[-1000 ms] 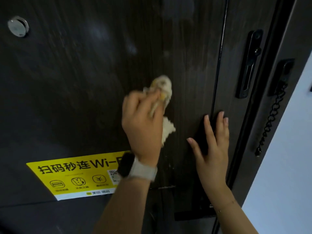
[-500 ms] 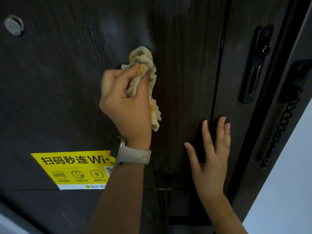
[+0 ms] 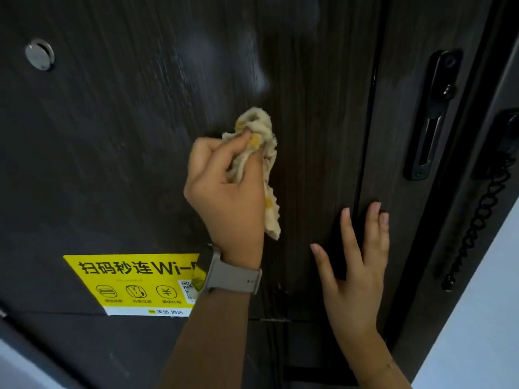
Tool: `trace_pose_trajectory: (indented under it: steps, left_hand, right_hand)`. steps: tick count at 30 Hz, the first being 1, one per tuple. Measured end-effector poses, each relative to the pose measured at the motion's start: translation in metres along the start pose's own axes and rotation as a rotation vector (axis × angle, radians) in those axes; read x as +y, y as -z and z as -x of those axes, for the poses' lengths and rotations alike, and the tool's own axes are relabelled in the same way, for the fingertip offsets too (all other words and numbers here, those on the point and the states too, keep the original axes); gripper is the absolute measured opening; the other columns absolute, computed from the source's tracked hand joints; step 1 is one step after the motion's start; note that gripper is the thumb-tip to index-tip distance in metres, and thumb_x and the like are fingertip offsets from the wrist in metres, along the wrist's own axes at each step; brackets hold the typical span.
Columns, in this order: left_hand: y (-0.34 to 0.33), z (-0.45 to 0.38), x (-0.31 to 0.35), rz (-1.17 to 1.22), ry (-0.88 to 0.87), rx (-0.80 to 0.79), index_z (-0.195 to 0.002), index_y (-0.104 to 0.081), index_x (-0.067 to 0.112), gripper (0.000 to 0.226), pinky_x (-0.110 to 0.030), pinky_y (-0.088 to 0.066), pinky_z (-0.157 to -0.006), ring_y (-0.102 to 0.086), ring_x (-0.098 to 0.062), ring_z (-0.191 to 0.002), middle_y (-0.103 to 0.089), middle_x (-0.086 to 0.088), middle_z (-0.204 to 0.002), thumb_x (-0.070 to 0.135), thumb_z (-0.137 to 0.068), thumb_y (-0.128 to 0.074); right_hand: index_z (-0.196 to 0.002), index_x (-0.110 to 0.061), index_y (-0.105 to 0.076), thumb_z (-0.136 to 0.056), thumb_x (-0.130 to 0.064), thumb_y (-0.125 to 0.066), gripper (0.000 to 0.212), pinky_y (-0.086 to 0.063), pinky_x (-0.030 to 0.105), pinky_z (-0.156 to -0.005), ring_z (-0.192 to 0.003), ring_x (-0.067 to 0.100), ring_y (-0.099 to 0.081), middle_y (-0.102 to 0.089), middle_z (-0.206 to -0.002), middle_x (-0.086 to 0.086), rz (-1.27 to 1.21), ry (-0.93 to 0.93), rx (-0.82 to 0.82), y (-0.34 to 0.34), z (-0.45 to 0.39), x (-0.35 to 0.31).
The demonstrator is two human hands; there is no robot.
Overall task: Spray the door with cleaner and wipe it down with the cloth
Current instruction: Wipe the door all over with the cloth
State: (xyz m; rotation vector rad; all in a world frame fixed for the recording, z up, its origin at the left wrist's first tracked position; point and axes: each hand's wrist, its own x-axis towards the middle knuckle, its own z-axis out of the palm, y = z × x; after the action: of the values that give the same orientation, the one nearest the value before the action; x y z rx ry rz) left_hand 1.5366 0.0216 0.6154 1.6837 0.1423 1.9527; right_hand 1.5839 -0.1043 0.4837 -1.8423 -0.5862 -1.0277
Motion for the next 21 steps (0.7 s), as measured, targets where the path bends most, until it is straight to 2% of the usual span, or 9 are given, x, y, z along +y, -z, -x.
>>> trace_pose_trajectory:
  steps: [2, 4, 8, 11, 14, 16, 19, 21]
  left_hand:
    - [0.003, 0.015, -0.005, -0.036, -0.009, -0.042, -0.092, -0.075, 0.000, 0.016, -0.010, -0.042, -0.076, -0.054, -0.002, -0.080, -0.056, -0.004, -0.083, -0.003, -0.077, -0.076]
    - [0.020, 0.064, -0.021, -0.109, 0.006, -0.137, -0.092, -0.075, 0.001, 0.014, -0.010, -0.041, -0.075, -0.053, -0.007, -0.079, -0.054, 0.000, -0.085, -0.002, -0.078, -0.073]
    - [0.054, 0.148, -0.047, -0.231, 0.120, -0.360, -0.087, -0.077, 0.009, 0.017, -0.014, -0.044, -0.068, -0.052, -0.005, -0.080, -0.051, 0.012, -0.089, 0.003, -0.073, -0.069]
    - [0.050, 0.127, -0.043, -0.187, 0.071, -0.302, -0.088, -0.077, 0.006, 0.015, -0.023, -0.045, -0.066, -0.053, -0.010, -0.077, -0.052, 0.009, -0.087, 0.006, -0.079, -0.065]
    - [0.028, 0.046, -0.026, -0.121, -0.003, -0.091, -0.086, -0.075, 0.000, 0.014, -0.010, -0.039, -0.074, -0.050, -0.007, -0.077, -0.054, -0.002, -0.082, 0.004, -0.079, -0.063]
    - [0.016, 0.003, -0.021, -0.081, -0.039, 0.005, -0.088, -0.075, -0.001, 0.011, -0.014, -0.043, -0.076, -0.054, -0.011, -0.079, -0.056, -0.008, -0.080, 0.001, -0.079, -0.069]
    - [0.020, 0.027, -0.024, -0.163, -0.133, -0.076, -0.091, -0.075, 0.000, 0.016, -0.024, -0.044, -0.073, -0.056, -0.026, -0.076, -0.056, -0.008, -0.086, -0.001, -0.080, -0.064]
    - [0.033, 0.073, -0.033, -0.178, -0.181, -0.220, -0.095, -0.075, 0.001, 0.019, -0.025, -0.045, -0.071, -0.054, -0.022, -0.078, -0.053, -0.001, -0.091, -0.005, -0.080, -0.065]
  right_hand:
    - [-0.148, -0.018, -0.031, -0.091, -0.033, -0.057, 0.064, -0.003, 0.023, -0.120, -0.150, 0.026, -0.007, -0.011, -0.160, 0.002, -0.004, 0.003, 0.000, 0.002, 0.001, 0.000]
    - [-0.147, -0.016, -0.032, -0.091, -0.032, -0.058, 0.064, -0.004, 0.023, -0.120, -0.150, 0.027, -0.008, -0.012, -0.160, 0.003, -0.004, 0.007, 0.001, 0.003, 0.001, -0.001]
    - [-0.148, -0.014, -0.034, -0.091, -0.027, -0.062, 0.065, -0.005, 0.025, -0.121, -0.149, 0.028, -0.007, -0.011, -0.160, 0.005, -0.005, 0.010, -0.011, 0.004, 0.001, -0.003]
    - [-0.148, -0.014, -0.035, -0.092, -0.029, -0.061, 0.063, -0.005, 0.023, -0.120, -0.150, 0.027, -0.007, -0.010, -0.161, 0.005, -0.005, 0.009, -0.031, 0.008, 0.000, -0.003]
    - [-0.147, -0.014, -0.036, -0.092, -0.023, -0.067, 0.064, -0.004, 0.021, -0.120, -0.150, 0.027, -0.007, -0.010, -0.160, 0.004, 0.013, 0.015, -0.042, 0.011, -0.001, -0.002]
    - [-0.147, -0.015, -0.036, -0.089, -0.022, -0.068, 0.067, -0.003, 0.019, -0.119, -0.150, 0.026, -0.007, -0.012, -0.160, 0.005, 0.019, 0.017, -0.049, 0.011, -0.003, -0.002]
    - [-0.147, -0.014, -0.036, -0.090, -0.021, -0.068, 0.066, -0.004, 0.020, -0.120, -0.150, 0.027, -0.008, -0.012, -0.160, 0.007, 0.016, 0.024, -0.043, 0.011, -0.001, -0.002]
    - [-0.148, -0.015, -0.035, -0.091, -0.024, -0.065, 0.065, -0.004, 0.021, -0.120, -0.150, 0.028, -0.008, -0.012, -0.161, 0.007, 0.019, 0.021, -0.037, 0.010, 0.000, -0.003]
